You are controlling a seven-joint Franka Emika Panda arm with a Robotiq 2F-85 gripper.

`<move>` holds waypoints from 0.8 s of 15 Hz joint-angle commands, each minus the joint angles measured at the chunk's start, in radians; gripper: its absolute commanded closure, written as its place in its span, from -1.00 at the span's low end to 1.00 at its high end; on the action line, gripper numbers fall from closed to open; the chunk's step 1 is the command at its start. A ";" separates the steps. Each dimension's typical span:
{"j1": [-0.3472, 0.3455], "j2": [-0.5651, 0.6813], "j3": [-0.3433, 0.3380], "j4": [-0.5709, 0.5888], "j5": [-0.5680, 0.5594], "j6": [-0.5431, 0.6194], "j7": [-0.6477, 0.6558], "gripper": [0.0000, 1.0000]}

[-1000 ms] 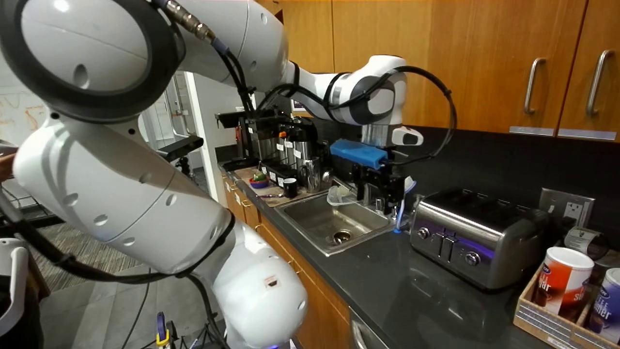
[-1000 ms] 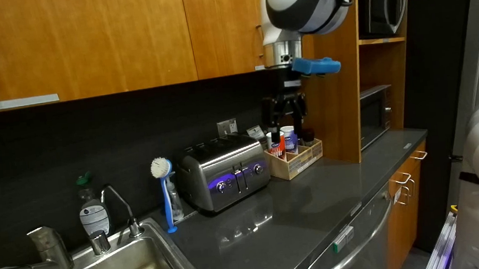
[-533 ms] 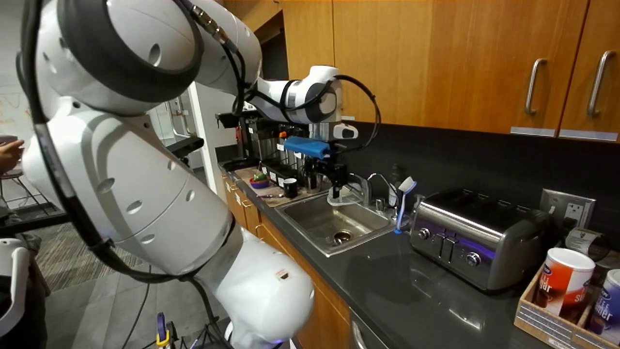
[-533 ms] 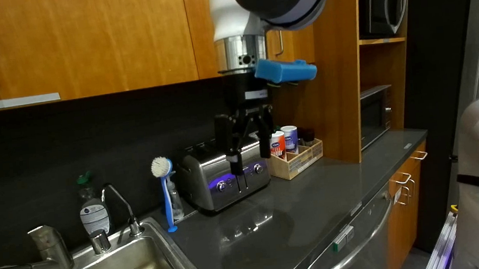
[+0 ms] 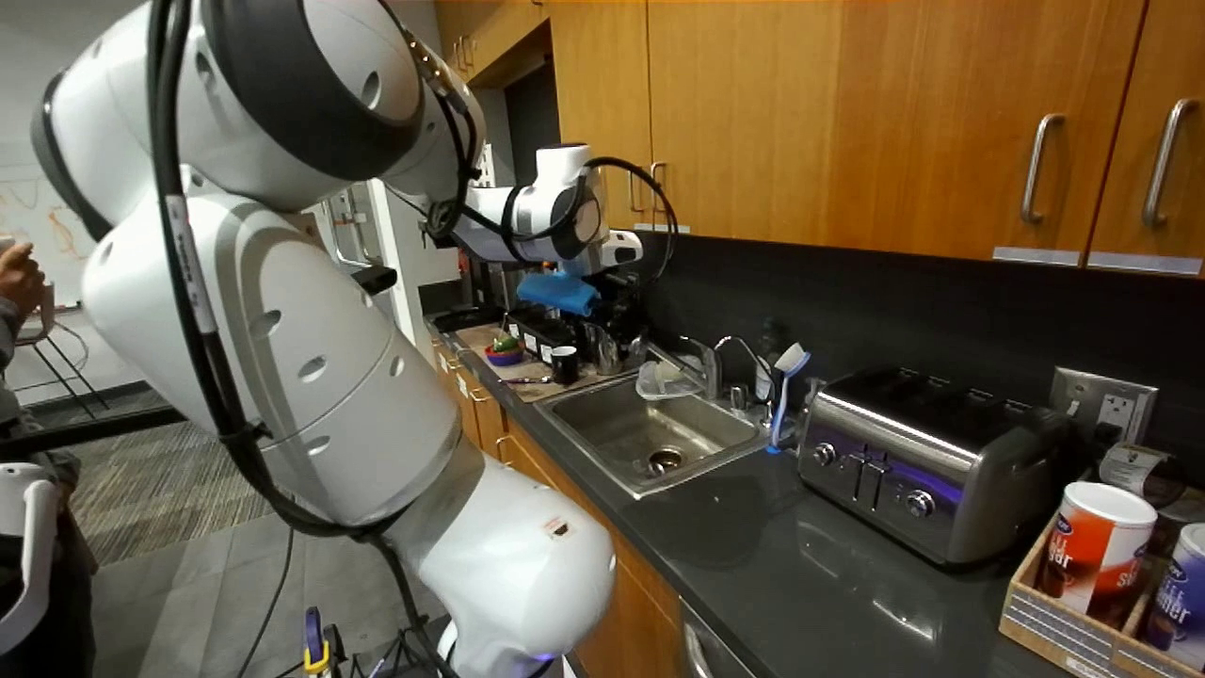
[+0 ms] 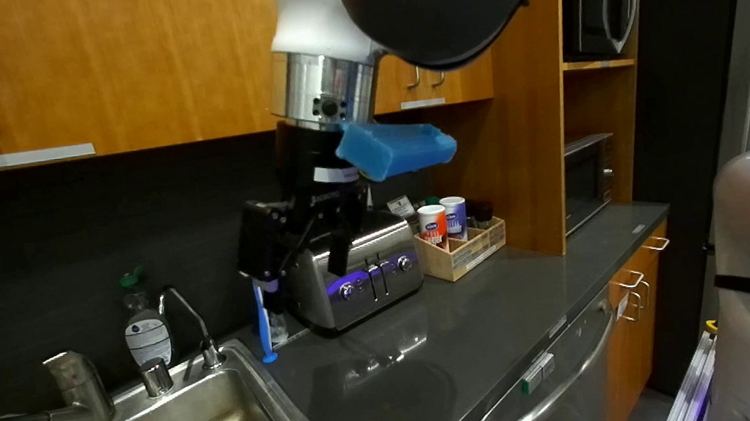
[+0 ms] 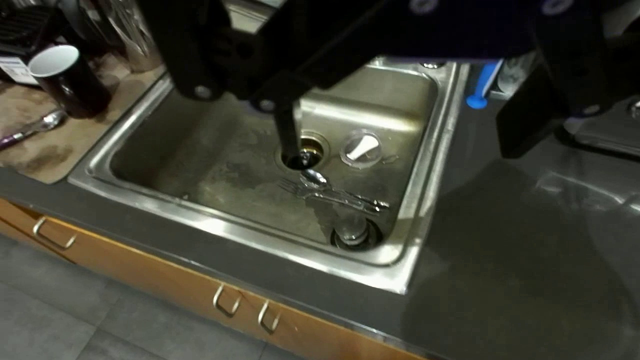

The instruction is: Open the second cabinet door from the left

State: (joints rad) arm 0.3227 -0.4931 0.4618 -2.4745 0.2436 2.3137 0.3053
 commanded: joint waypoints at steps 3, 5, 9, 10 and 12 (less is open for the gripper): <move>0.019 0.016 0.053 -0.021 -0.027 0.337 0.084 -1.00; 0.008 0.024 0.078 -0.033 -0.043 0.474 0.110 -1.00; -0.024 0.043 0.126 -0.041 -0.074 0.665 0.151 -1.00; -0.037 0.049 0.142 -0.038 -0.082 0.702 0.159 -1.00; -0.072 0.059 0.180 -0.031 -0.095 0.769 0.171 -1.00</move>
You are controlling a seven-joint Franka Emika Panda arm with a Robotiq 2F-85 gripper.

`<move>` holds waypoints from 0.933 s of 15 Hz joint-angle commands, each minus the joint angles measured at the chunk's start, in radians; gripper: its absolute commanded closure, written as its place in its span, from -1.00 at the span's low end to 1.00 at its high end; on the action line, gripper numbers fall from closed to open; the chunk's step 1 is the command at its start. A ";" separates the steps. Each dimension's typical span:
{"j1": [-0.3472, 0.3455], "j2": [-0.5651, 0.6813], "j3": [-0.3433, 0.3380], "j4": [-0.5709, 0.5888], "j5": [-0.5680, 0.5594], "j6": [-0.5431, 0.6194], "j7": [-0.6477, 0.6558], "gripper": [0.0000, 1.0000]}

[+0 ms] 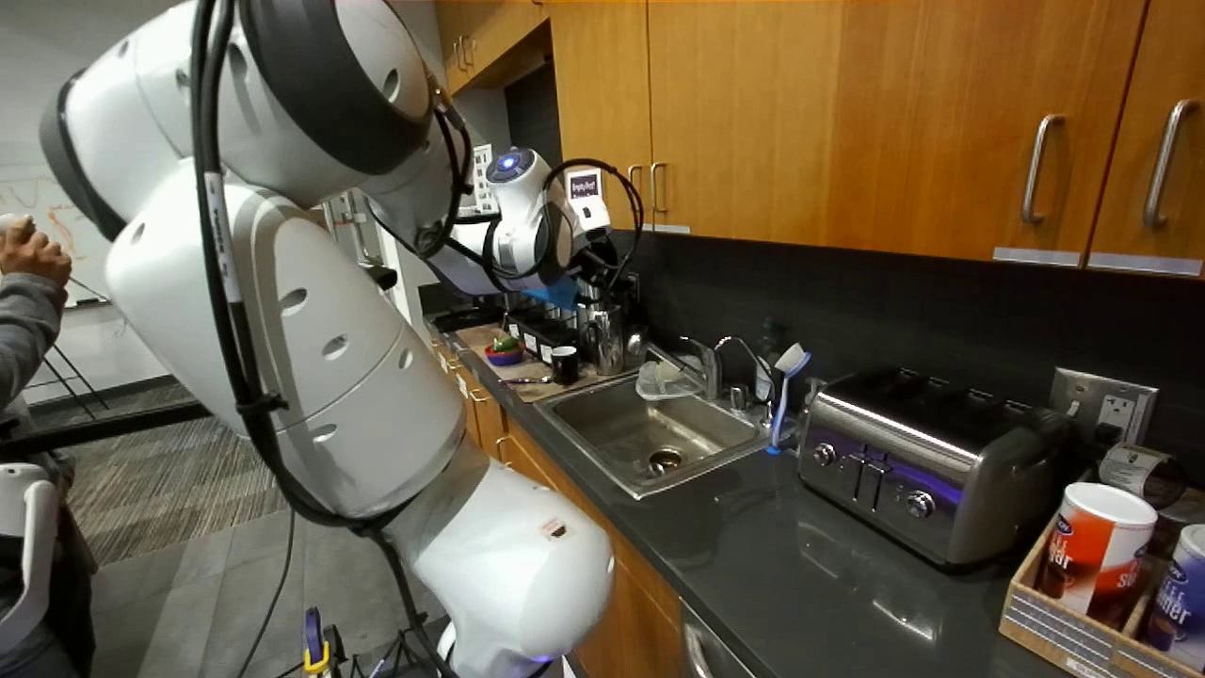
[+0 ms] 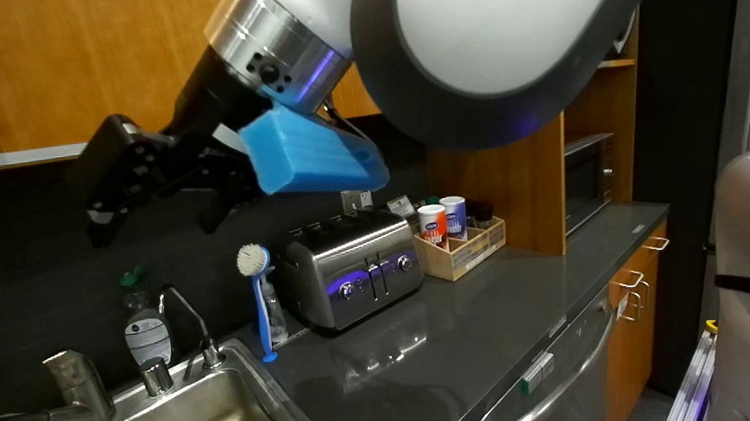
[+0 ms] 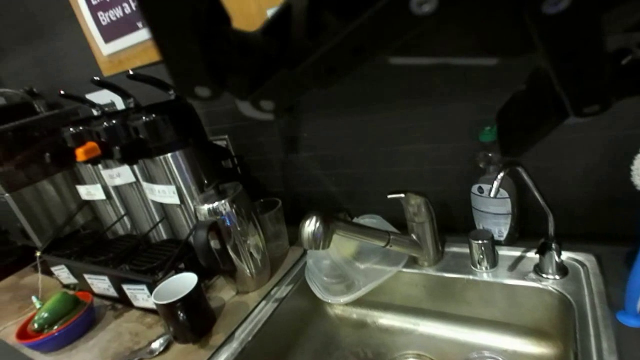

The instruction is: Open the second cabinet door from the left

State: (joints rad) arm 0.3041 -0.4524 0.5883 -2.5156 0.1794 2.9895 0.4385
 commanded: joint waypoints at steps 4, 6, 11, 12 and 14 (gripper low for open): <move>-0.196 0.023 0.176 0.038 -0.054 0.220 0.068 -1.00; -0.280 0.022 0.243 0.065 -0.054 0.280 0.074 -1.00; -0.442 0.029 0.379 0.166 -0.048 0.364 0.047 -1.00; -0.466 0.028 0.401 0.188 -0.050 0.370 0.041 -1.00; -0.532 0.032 0.458 0.232 -0.056 0.383 0.035 -1.00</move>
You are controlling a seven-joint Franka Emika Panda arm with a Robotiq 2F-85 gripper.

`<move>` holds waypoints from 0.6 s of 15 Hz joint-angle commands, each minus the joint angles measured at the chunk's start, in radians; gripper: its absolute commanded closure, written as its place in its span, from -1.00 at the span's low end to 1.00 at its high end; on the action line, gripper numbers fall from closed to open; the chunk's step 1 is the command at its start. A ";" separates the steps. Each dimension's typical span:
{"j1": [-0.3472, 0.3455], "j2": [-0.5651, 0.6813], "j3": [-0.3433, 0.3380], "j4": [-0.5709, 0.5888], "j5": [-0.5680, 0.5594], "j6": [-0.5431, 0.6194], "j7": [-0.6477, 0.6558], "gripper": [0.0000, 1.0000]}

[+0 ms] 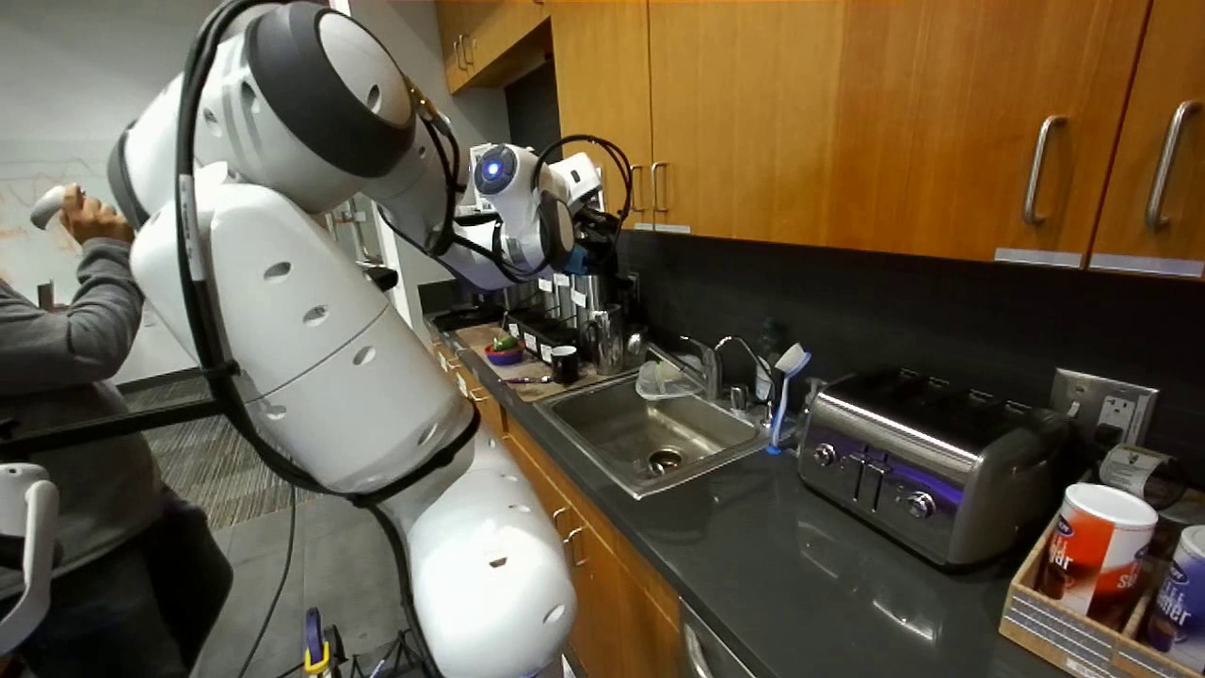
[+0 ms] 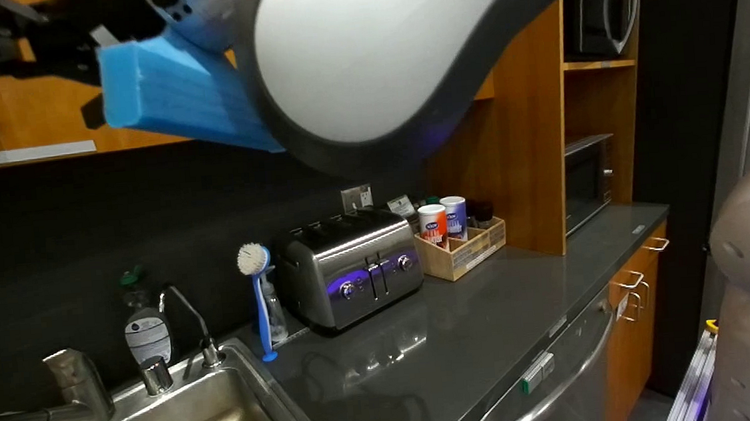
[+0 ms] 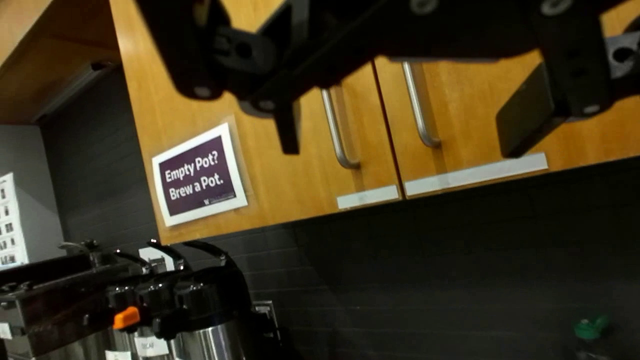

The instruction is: Open the second cabinet door from the left

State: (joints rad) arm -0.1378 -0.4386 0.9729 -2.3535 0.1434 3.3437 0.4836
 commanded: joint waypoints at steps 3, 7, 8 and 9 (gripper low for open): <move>-0.240 0.003 0.210 0.142 -0.007 0.041 0.009 -1.00; -0.537 -0.085 0.487 0.270 0.054 0.045 0.075 -1.00; -0.611 -0.120 0.553 0.311 0.078 0.040 0.099 -1.00; -0.683 -0.158 0.616 0.357 0.102 0.025 0.127 -1.00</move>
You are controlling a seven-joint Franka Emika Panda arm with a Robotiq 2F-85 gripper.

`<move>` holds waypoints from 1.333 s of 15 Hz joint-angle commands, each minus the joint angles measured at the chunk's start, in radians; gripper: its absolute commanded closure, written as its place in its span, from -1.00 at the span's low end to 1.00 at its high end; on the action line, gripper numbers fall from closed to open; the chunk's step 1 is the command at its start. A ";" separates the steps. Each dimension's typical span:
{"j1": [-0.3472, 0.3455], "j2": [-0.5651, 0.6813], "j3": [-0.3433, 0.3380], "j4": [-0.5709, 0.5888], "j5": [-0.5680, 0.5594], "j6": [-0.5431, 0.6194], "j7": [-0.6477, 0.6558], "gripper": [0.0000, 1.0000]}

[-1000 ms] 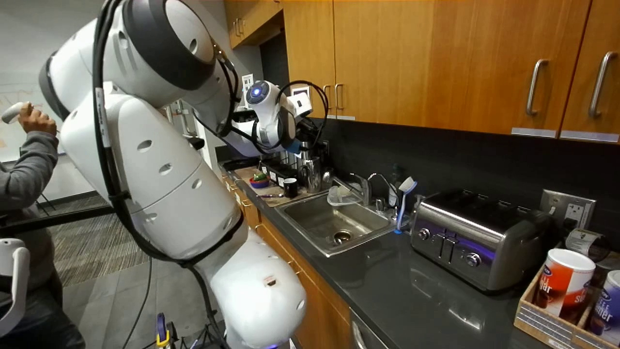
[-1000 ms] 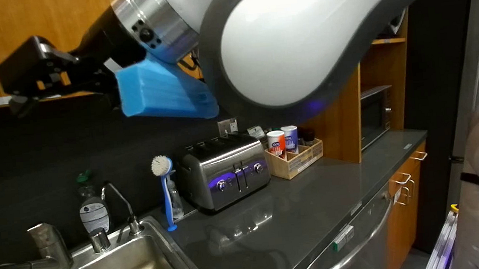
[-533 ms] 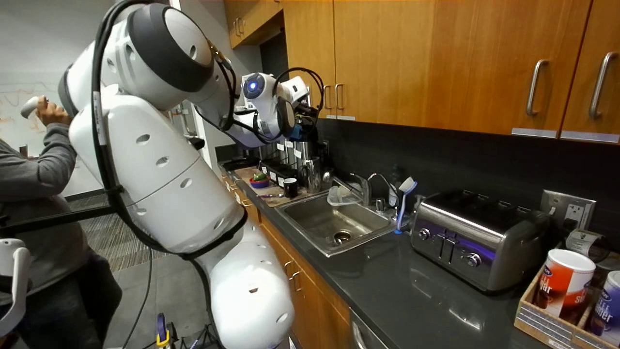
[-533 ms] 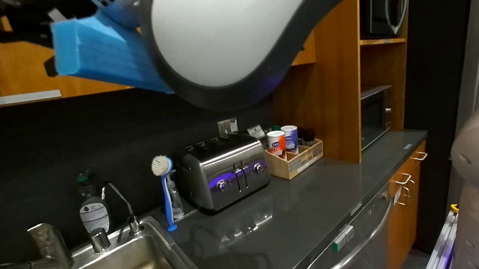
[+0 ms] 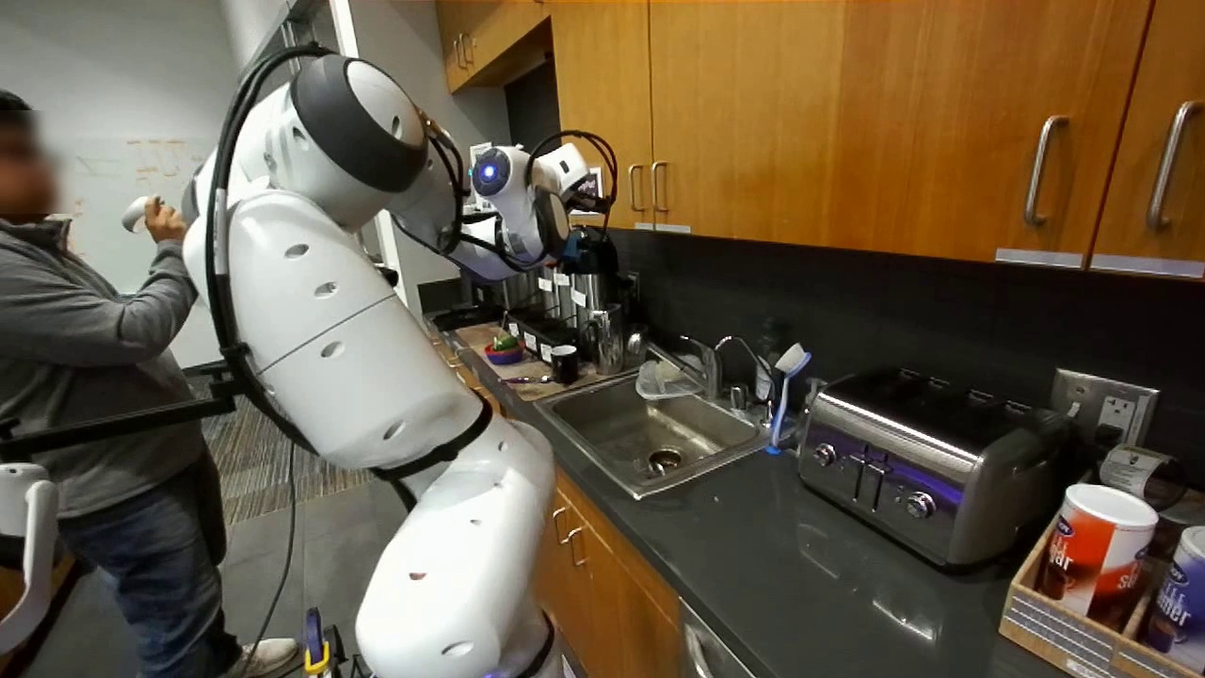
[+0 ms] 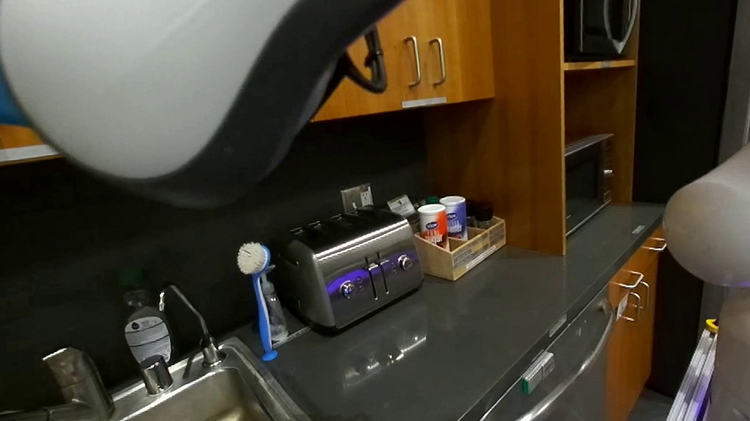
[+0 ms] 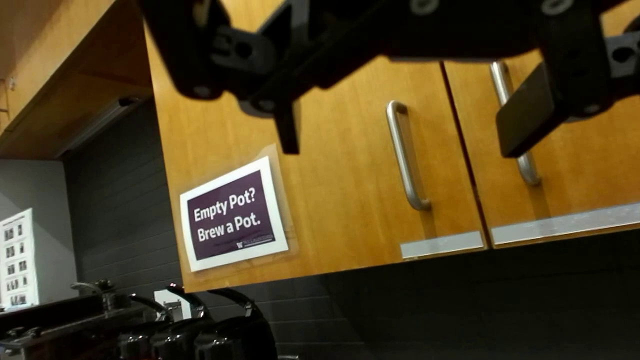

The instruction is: Open the second cabinet door from the left

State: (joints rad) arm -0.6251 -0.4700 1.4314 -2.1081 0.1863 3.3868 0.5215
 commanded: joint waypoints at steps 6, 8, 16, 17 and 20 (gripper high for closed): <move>-0.551 -0.461 0.304 0.438 0.251 -0.116 0.188 -1.00; -0.614 -0.588 0.248 0.536 0.307 -0.215 0.233 -1.00; -0.614 -0.570 0.272 0.522 0.286 -0.194 0.225 -1.00; -0.614 -0.569 0.271 0.523 0.285 -0.194 0.225 -1.00; -0.614 -0.569 0.269 0.523 0.285 -0.195 0.225 -1.00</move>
State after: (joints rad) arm -1.2401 -1.0384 1.7028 -1.5852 0.4740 3.1937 0.7430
